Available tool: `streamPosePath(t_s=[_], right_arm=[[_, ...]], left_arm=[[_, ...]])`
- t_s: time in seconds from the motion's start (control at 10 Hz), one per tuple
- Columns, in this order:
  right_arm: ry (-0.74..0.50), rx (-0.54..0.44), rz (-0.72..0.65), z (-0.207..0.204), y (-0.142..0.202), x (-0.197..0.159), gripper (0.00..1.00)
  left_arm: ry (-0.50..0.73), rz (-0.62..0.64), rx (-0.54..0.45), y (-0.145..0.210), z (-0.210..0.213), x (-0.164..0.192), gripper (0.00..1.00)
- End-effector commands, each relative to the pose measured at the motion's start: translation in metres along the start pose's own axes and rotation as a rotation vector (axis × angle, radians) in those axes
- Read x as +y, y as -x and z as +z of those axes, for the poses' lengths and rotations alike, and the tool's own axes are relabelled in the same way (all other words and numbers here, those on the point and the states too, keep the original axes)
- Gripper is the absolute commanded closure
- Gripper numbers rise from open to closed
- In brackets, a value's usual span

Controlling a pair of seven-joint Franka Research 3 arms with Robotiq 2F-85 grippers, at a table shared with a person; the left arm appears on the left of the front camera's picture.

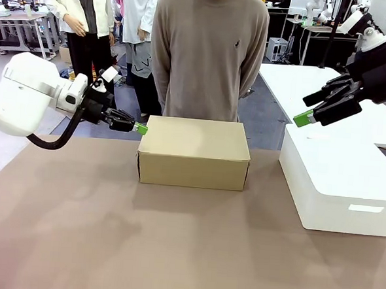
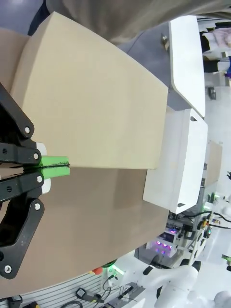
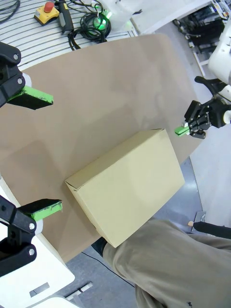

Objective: Pack the shoes into the box.
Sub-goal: Close the Shoes Box, then press down on the lid of the Shoes Box.

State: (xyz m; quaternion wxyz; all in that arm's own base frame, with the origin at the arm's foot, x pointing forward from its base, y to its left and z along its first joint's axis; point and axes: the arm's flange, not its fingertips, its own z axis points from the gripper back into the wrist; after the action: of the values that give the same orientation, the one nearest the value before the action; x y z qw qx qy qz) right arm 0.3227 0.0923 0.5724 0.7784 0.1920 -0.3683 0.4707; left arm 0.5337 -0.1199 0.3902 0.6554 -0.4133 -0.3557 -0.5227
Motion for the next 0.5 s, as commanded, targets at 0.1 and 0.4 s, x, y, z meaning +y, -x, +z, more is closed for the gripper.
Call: streamPosePath(t_s=[0.1, 0.4], right_arm=[[-0.014, -0.020, 0.007, -0.0008, -0.0007, -0.0020, 0.00], [-0.014, -0.020, 0.007, -0.0008, -0.0007, -0.0020, 0.00]], left_arm=[[0.015, 0.006, -0.005, 0.0024, -0.0014, 0.0010, 1.00], [0.015, 0.006, -0.005, 0.0024, -0.0014, 0.0010, 1.00]])
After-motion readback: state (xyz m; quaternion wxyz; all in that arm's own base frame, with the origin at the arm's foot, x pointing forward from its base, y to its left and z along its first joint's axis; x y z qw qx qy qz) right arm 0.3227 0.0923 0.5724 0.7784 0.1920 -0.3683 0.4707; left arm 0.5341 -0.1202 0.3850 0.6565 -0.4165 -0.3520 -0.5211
